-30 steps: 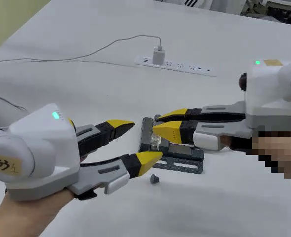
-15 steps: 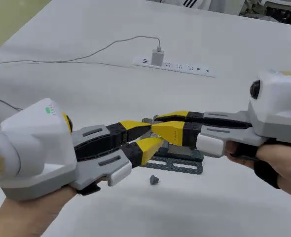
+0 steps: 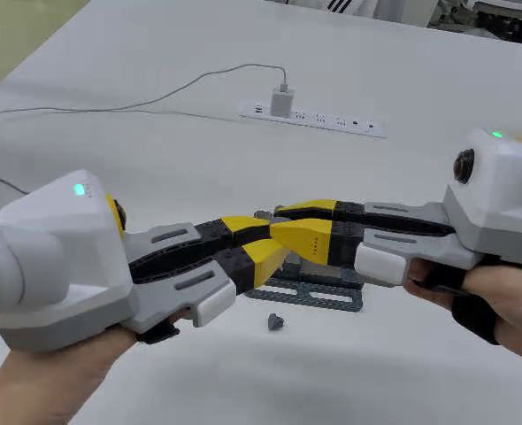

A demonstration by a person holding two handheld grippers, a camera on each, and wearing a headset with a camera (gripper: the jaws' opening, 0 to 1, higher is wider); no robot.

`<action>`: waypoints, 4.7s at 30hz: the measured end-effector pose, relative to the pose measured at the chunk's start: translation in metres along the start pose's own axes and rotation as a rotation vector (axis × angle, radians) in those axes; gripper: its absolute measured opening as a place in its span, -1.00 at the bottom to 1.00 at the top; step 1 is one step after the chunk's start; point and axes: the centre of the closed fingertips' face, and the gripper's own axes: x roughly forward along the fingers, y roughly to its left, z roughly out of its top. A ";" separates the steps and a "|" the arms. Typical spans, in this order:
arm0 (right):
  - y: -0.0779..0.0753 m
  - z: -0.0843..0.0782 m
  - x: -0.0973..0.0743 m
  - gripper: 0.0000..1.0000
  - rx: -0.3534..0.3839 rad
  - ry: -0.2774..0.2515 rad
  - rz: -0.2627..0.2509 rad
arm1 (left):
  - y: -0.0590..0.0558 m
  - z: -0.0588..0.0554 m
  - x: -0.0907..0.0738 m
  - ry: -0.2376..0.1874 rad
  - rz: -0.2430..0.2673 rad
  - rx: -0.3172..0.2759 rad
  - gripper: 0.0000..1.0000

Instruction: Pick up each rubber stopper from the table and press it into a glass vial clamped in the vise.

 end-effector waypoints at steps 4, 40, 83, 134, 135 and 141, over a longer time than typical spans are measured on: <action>0.001 0.000 -0.001 -0.88 -0.001 -0.004 0.006 | 0.000 0.000 -0.001 -0.004 -0.005 -0.017 -0.91; -0.005 -0.018 -0.015 -0.37 -0.028 0.130 -0.010 | -0.008 -0.025 -0.007 0.096 -0.043 0.056 -0.94; 0.012 -0.115 -0.040 -0.64 -0.317 0.670 0.122 | -0.049 -0.111 -0.003 0.551 -0.347 0.443 -0.94; 0.015 -0.118 -0.039 -0.85 -0.440 0.746 0.160 | -0.053 -0.112 -0.002 0.542 -0.340 0.348 -0.94; 0.015 -0.118 -0.039 -0.85 -0.440 0.745 0.159 | -0.053 -0.112 -0.002 0.541 -0.339 0.347 -0.94; 0.015 -0.120 -0.040 -0.87 -0.432 0.756 0.158 | -0.053 -0.114 -0.003 0.539 -0.336 0.327 -0.94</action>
